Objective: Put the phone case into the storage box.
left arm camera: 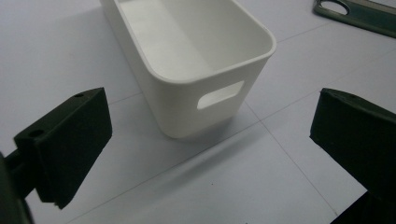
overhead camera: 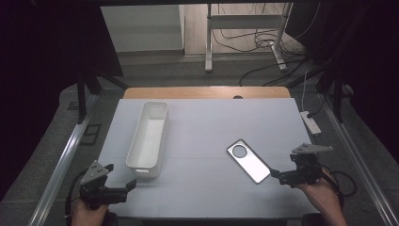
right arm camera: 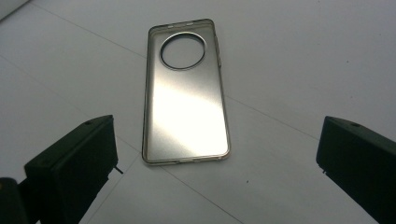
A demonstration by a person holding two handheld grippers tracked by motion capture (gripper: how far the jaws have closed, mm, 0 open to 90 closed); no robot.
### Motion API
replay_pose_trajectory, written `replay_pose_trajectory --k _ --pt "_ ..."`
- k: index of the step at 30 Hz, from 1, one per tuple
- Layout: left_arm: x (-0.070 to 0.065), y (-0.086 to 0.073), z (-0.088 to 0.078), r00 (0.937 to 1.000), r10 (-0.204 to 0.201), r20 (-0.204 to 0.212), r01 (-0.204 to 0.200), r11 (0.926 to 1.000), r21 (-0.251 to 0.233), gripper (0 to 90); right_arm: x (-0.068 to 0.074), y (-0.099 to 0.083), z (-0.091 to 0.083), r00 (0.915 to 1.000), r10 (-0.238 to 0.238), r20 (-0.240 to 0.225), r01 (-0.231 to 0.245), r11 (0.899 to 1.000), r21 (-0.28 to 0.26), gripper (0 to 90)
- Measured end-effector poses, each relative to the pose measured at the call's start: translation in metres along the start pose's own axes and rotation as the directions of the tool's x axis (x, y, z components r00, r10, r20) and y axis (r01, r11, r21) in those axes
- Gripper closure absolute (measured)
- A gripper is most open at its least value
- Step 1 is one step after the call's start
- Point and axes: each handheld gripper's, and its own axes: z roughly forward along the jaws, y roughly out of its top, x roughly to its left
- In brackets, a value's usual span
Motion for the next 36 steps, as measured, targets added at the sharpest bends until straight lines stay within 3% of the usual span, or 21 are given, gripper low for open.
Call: replay_pose_trajectory --k 17,23,36 --pt "-0.001 0.000 0.000 1.0000 0.007 -0.004 -0.007 1.0000 0.005 0.0 0.000 0.014 0.014 0.9998 -0.009 -0.018 0.009 1.000 0.010 0.0" --pt "-0.001 0.000 0.001 0.9999 0.011 -0.005 -0.010 0.9999 0.007 0.0 0.001 0.022 0.019 0.9992 -0.034 -0.021 0.034 0.999 0.031 0.0" --pt "-0.002 0.001 0.001 0.9999 0.013 -0.008 -0.013 0.9999 0.010 0.0 0.001 0.032 0.030 0.9984 -0.019 -0.053 0.020 0.999 0.027 0.0"
